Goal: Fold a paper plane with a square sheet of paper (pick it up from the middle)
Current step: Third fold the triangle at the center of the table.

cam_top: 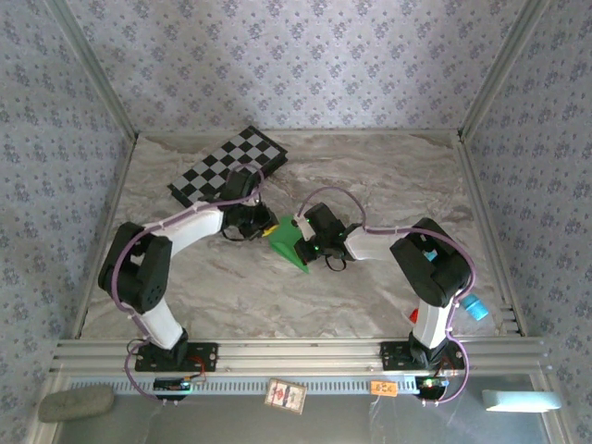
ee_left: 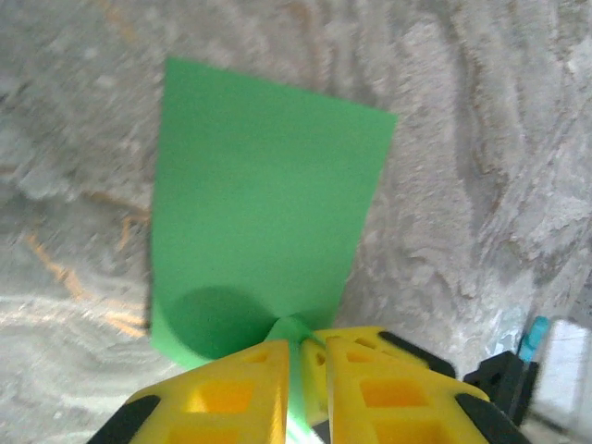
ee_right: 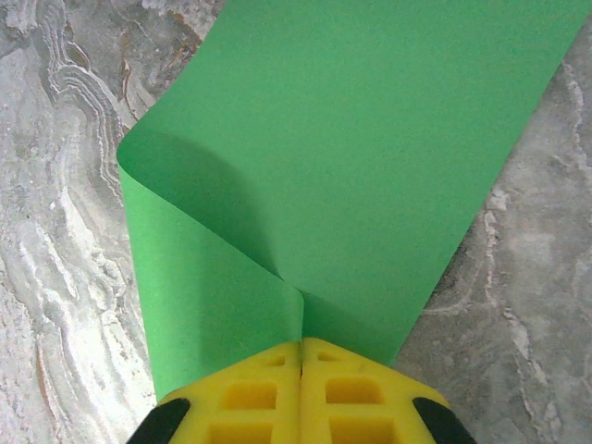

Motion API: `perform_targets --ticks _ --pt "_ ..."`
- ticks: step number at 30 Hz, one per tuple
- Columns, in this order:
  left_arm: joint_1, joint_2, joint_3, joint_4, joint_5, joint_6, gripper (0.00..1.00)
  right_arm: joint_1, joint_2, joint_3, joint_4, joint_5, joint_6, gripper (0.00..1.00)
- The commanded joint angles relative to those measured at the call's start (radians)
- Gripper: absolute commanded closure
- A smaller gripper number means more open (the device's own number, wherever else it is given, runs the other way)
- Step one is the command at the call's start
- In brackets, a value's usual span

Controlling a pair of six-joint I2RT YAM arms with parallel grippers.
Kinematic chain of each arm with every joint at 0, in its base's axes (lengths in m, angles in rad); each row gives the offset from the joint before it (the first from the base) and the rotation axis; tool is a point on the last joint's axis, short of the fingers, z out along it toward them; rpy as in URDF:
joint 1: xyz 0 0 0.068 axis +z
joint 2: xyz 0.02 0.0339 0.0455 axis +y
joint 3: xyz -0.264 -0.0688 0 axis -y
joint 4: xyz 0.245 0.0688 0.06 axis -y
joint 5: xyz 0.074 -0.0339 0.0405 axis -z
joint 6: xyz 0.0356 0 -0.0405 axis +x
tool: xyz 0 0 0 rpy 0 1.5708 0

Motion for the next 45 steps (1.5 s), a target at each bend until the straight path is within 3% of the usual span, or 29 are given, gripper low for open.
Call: perform_targets --ticks 1,11,45 --pt "-0.02 -0.037 -0.06 0.102 0.019 -0.096 0.85 -0.002 0.027 0.011 -0.038 -0.002 0.018 1.0" --pt "-0.057 0.034 -0.12 0.268 0.108 -0.174 0.93 -0.005 0.026 0.014 -0.035 -0.014 0.019 1.0" --pt "-0.091 0.064 -0.182 0.208 0.049 -0.175 0.95 -0.009 0.045 0.035 -0.062 -0.005 0.028 1.0"
